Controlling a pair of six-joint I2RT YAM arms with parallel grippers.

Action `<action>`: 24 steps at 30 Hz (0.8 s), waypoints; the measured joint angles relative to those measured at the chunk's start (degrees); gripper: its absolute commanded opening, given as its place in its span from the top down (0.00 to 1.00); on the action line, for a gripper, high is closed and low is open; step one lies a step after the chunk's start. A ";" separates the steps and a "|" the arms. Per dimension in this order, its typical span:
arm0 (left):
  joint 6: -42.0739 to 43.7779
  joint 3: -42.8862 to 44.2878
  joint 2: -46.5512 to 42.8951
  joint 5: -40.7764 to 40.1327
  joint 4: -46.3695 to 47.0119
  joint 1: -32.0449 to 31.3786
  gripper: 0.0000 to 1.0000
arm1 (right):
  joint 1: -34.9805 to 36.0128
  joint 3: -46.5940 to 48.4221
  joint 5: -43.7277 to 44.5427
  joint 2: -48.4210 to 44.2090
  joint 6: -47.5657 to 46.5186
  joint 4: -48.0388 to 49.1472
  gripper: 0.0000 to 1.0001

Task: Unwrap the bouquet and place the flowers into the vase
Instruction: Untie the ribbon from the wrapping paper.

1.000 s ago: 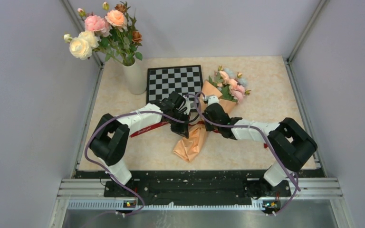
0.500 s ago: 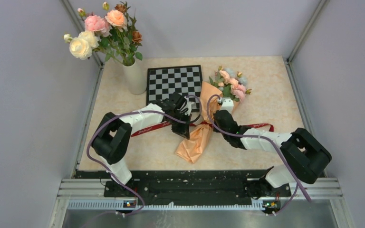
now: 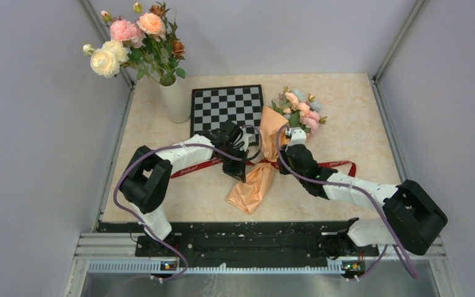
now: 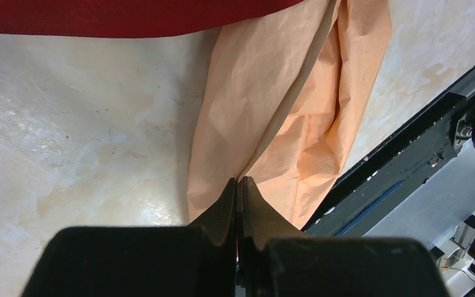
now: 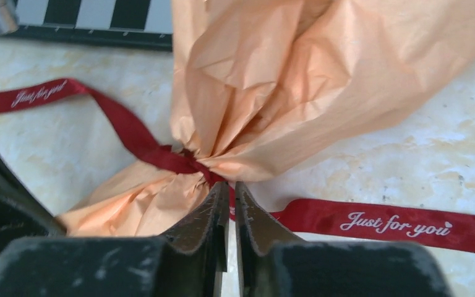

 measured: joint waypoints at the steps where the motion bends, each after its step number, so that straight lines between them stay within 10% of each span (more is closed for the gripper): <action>1: 0.00 0.00 0.00 -0.13 -0.15 0.00 1.00 | -0.20 0.00 -1.70 -0.42 -0.22 -0.44 0.80; 24: 0.37 0.02 0.00 -0.33 -0.61 0.00 1.00 | -3.48 4.63 -16.68 5.01 -2.08 -3.15 0.82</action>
